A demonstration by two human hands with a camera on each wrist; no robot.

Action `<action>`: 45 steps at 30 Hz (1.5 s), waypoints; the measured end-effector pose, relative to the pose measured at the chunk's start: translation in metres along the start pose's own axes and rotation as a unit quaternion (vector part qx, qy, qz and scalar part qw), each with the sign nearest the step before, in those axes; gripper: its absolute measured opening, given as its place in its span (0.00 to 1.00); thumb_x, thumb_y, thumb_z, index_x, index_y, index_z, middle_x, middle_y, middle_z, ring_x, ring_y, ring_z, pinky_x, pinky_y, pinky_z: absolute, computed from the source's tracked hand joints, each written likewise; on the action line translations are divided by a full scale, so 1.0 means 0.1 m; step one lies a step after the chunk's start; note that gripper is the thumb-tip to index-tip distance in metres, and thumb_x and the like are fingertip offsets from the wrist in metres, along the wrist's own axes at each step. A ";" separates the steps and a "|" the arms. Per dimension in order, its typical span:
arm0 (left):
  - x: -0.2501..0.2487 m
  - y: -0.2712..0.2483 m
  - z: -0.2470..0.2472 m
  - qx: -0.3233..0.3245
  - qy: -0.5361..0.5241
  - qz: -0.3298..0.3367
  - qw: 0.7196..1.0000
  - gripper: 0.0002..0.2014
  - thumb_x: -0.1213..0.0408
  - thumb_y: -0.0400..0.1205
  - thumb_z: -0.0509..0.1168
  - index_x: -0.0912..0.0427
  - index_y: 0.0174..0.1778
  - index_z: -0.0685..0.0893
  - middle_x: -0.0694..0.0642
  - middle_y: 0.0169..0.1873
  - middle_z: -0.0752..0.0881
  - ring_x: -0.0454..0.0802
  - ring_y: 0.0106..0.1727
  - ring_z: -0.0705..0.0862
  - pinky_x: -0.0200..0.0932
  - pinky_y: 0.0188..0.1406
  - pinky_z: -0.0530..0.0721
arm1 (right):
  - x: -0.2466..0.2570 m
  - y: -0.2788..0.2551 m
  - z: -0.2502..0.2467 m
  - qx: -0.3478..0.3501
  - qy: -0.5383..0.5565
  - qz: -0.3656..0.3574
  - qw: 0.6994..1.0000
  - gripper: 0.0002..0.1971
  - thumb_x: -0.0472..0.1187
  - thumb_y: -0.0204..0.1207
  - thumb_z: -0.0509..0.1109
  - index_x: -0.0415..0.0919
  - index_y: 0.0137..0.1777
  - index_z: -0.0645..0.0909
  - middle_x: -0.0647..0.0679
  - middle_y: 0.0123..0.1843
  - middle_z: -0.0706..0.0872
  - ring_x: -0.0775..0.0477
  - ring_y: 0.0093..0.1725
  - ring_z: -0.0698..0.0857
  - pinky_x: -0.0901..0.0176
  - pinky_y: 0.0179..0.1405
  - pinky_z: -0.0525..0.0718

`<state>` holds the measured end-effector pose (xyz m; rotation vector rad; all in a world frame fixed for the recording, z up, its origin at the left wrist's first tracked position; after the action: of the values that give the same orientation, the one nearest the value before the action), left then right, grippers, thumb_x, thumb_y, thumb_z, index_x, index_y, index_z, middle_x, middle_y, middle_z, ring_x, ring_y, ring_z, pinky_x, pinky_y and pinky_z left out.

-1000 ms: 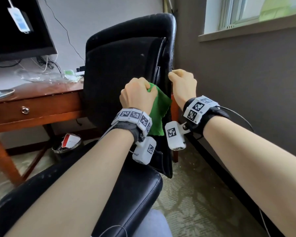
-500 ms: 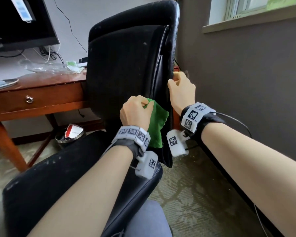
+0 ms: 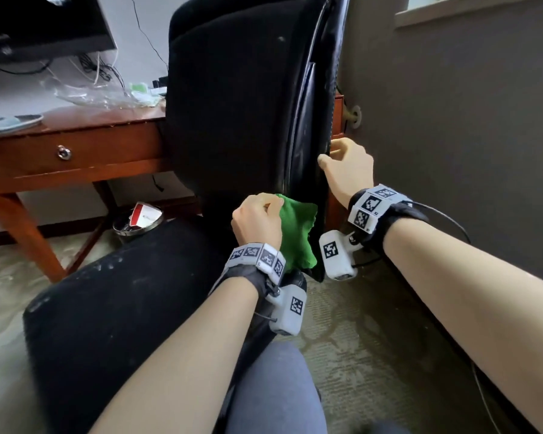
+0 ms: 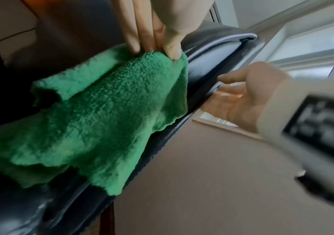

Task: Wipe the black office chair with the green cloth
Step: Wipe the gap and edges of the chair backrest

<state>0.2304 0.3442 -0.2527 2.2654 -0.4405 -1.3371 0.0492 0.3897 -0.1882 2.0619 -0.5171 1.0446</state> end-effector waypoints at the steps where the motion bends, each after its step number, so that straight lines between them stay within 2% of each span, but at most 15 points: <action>1: -0.04 0.04 -0.02 -0.005 -0.004 0.006 1.000 0.07 0.58 0.83 0.70 0.51 0.43 0.92 0.46 0.42 0.90 0.46 0.44 0.85 0.26 0.37 0.66 | -0.02 -0.02 0.05 0.019 -0.012 0.004 1.000 0.15 0.43 0.75 0.69 0.45 0.62 0.82 0.50 0.53 0.87 0.45 0.58 0.84 0.63 0.54 0.74; 2: -0.09 0.09 -0.05 -0.015 -0.011 0.018 1.000 0.07 0.57 0.82 0.70 0.51 0.43 0.92 0.46 0.42 0.90 0.47 0.45 0.86 0.26 0.39 0.67 | -0.06 -0.04 0.10 0.030 -0.019 0.008 0.999 0.17 0.44 0.75 0.69 0.45 0.63 0.81 0.47 0.56 0.87 0.43 0.59 0.83 0.62 0.53 0.74; 4: -0.27 0.21 -0.09 -0.040 -0.022 0.047 0.998 0.07 0.57 0.82 0.70 0.51 0.42 0.92 0.47 0.42 0.90 0.48 0.46 0.86 0.33 0.46 0.72 | -0.13 -0.07 0.15 0.029 -0.021 0.015 0.999 0.19 0.43 0.75 0.68 0.46 0.66 0.78 0.43 0.58 0.86 0.41 0.59 0.82 0.61 0.52 0.72; 7: -0.47 0.27 -0.11 -0.058 -0.018 0.070 0.996 0.06 0.56 0.82 0.70 0.51 0.42 0.90 0.47 0.42 0.88 0.47 0.43 0.84 0.42 0.46 0.78 | -0.14 -0.09 0.14 0.017 -0.022 0.015 0.999 0.19 0.42 0.75 0.68 0.46 0.66 0.78 0.43 0.58 0.86 0.45 0.53 0.79 0.63 0.50 0.70; 11: -0.27 0.02 0.00 -0.057 -0.004 0.083 0.995 0.05 0.60 0.83 0.70 0.53 0.41 0.88 0.47 0.42 0.85 0.43 0.37 0.79 0.34 0.40 0.70 | -0.17 -0.09 0.11 0.023 -0.027 0.007 0.999 0.19 0.42 0.76 0.69 0.47 0.67 0.78 0.47 0.58 0.85 0.50 0.51 0.77 0.65 0.51 0.69; 16: 0.15 -0.15 0.11 -0.025 -0.033 -0.028 0.999 0.07 0.64 0.82 0.69 0.54 0.39 0.90 0.49 0.43 0.89 0.48 0.44 0.82 0.23 0.43 0.63 | -0.16 -0.08 0.12 0.023 -0.032 0.001 0.999 0.18 0.42 0.76 0.69 0.46 0.66 0.78 0.47 0.58 0.86 0.49 0.51 0.79 0.65 0.50 0.69; 20: 0.05 -0.08 0.05 -0.041 -0.051 -0.010 0.998 0.07 0.64 0.81 0.71 0.56 0.37 0.90 0.49 0.39 0.88 0.47 0.43 0.83 0.11 0.46 0.59 | -0.18 -0.09 0.11 0.015 -0.035 -0.001 0.999 0.17 0.43 0.77 0.69 0.46 0.65 0.77 0.48 0.56 0.86 0.50 0.50 0.77 0.63 0.51 0.70; 25: -0.12 -0.04 0.00 -0.085 -0.074 0.027 0.993 0.07 0.64 0.80 0.73 0.55 0.36 0.88 0.49 0.36 0.86 0.42 0.38 0.80 0.13 0.44 0.64 | -0.19 -0.12 0.11 -0.001 -0.023 -0.001 1.000 0.15 0.43 0.77 0.70 0.46 0.63 0.78 0.49 0.55 0.86 0.50 0.52 0.80 0.62 0.51 0.72; 29: -0.08 -0.08 0.05 -0.079 -0.067 0.042 0.994 0.05 0.64 0.80 0.73 0.56 0.37 0.88 0.50 0.36 0.86 0.44 0.37 0.81 0.13 0.44 0.64 | -0.21 -0.14 0.11 -0.009 -0.029 -0.003 1.000 0.15 0.42 0.78 0.70 0.45 0.64 0.77 0.49 0.55 0.85 0.50 0.52 0.78 0.60 0.53 0.73; 34: 0.13 -0.24 0.15 -0.034 -0.036 0.010 0.999 0.06 0.64 0.81 0.72 0.56 0.38 0.89 0.51 0.36 0.86 0.49 0.40 0.82 0.14 0.43 0.62 | -0.22 -0.13 0.12 -0.008 -0.036 -0.008 0.999 0.16 0.42 0.79 0.69 0.45 0.66 0.76 0.48 0.55 0.84 0.51 0.50 0.75 0.62 0.51 0.70; 38: 0.05 -0.16 0.08 -0.053 -0.047 0.003 0.998 0.06 0.62 0.81 0.72 0.56 0.39 0.91 0.51 0.39 0.88 0.45 0.41 0.78 0.11 0.44 0.59 | -0.21 -0.13 0.12 -0.006 -0.030 -0.020 0.999 0.15 0.41 0.78 0.69 0.44 0.64 0.77 0.48 0.55 0.86 0.46 0.55 0.81 0.61 0.52 0.72; 40: 0.03 -0.14 0.08 -0.061 -0.044 0.000 0.997 0.06 0.61 0.81 0.71 0.55 0.40 0.90 0.49 0.39 0.88 0.45 0.42 0.77 0.09 0.45 0.57 | -0.22 -0.13 0.12 -0.007 -0.025 -0.019 0.999 0.15 0.41 0.78 0.69 0.44 0.64 0.77 0.48 0.55 0.86 0.47 0.54 0.81 0.61 0.52 0.72; 43: 0.12 -0.25 0.15 -0.043 -0.039 -0.024 0.998 0.06 0.63 0.81 0.71 0.55 0.39 0.90 0.48 0.39 0.89 0.47 0.43 0.81 0.15 0.47 0.64 | -0.23 -0.14 0.12 -0.004 -0.024 -0.027 0.999 0.15 0.41 0.78 0.70 0.44 0.64 0.77 0.48 0.55 0.86 0.47 0.55 0.82 0.61 0.52 0.72; 44: 0.17 -0.30 0.19 -0.029 -0.040 -0.041 0.998 0.06 0.64 0.81 0.71 0.55 0.39 0.91 0.48 0.39 0.90 0.48 0.43 0.82 0.20 0.47 0.69 | -0.24 -0.13 0.12 -0.004 -0.023 -0.028 0.999 0.15 0.41 0.78 0.70 0.44 0.64 0.77 0.48 0.55 0.86 0.47 0.54 0.81 0.61 0.52 0.72; 45: 0.20 -0.34 0.22 -0.018 -0.043 -0.058 0.997 0.06 0.65 0.81 0.71 0.55 0.40 0.91 0.48 0.37 0.90 0.50 0.43 0.83 0.31 0.49 0.77 | -0.24 -0.13 0.12 -0.003 -0.023 -0.028 0.999 0.15 0.41 0.78 0.70 0.44 0.64 0.77 0.48 0.55 0.85 0.48 0.53 0.80 0.62 0.52 0.71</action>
<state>0.2216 0.3579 -0.2955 2.2408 -0.3139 -1.4920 0.0498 0.3893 -0.2181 2.0871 -0.4821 0.9625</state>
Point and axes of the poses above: each hand's wrist, its own y-axis towards the middle knuckle, its own z-axis out of the palm, x = y × z, the point moved 5 cm from there along y, towards the middle knuckle
